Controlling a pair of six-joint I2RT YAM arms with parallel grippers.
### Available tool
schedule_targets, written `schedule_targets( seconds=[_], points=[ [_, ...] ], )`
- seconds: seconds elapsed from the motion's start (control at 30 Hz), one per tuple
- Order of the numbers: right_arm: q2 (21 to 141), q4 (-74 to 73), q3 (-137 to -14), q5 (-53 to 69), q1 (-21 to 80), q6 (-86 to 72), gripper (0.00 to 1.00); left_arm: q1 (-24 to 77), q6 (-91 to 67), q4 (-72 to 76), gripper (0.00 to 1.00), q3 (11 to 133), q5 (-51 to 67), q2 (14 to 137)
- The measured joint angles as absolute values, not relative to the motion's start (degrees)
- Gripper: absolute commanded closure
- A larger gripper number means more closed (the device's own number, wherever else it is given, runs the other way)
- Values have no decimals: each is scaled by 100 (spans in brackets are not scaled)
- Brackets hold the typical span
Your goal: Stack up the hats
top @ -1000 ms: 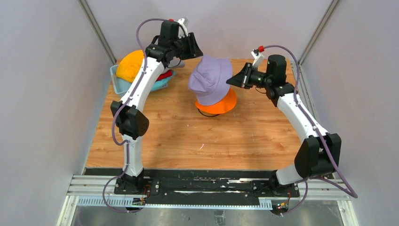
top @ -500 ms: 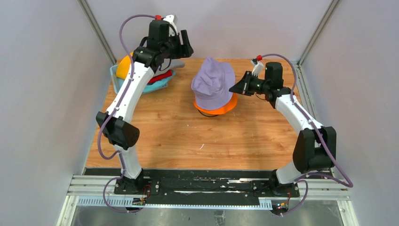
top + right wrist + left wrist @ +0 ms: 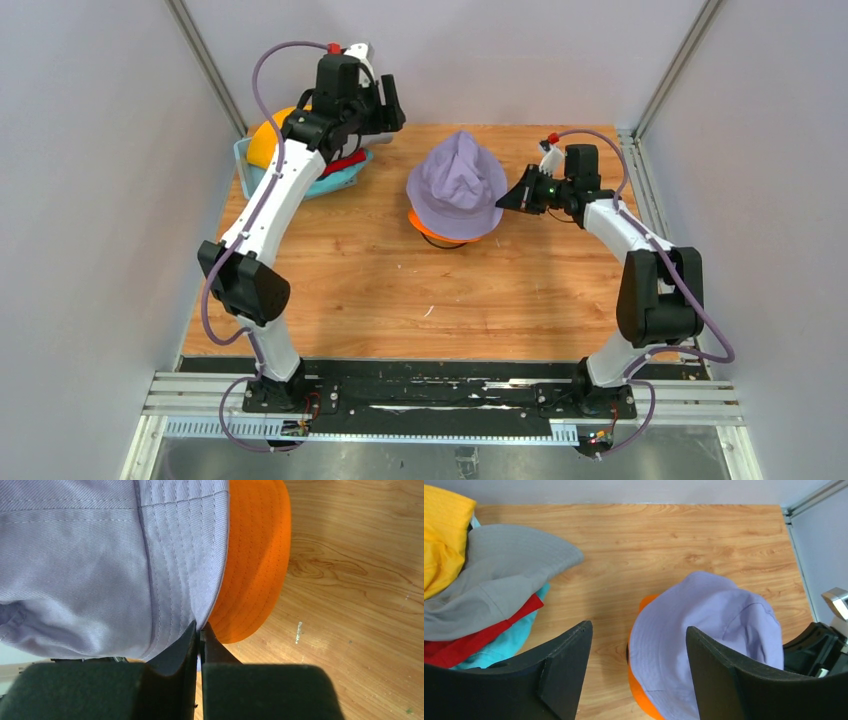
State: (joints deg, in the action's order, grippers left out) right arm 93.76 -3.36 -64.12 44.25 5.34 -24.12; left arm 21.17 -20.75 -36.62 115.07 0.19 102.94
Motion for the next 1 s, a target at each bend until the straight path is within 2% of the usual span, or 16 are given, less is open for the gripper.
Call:
schedule_targets(
  seconds=[0.5, 1.0],
  points=[
    [10108, -475, -6853, 4348, 521, -2305, 99, 2117, -2187, -2620, 27, 9918, 139, 10278],
    [10191, -589, -7076, 4324, 499, -2237, 99, 2112, -2775, -1317, 27, 8322, 1105, 10138]
  ],
)
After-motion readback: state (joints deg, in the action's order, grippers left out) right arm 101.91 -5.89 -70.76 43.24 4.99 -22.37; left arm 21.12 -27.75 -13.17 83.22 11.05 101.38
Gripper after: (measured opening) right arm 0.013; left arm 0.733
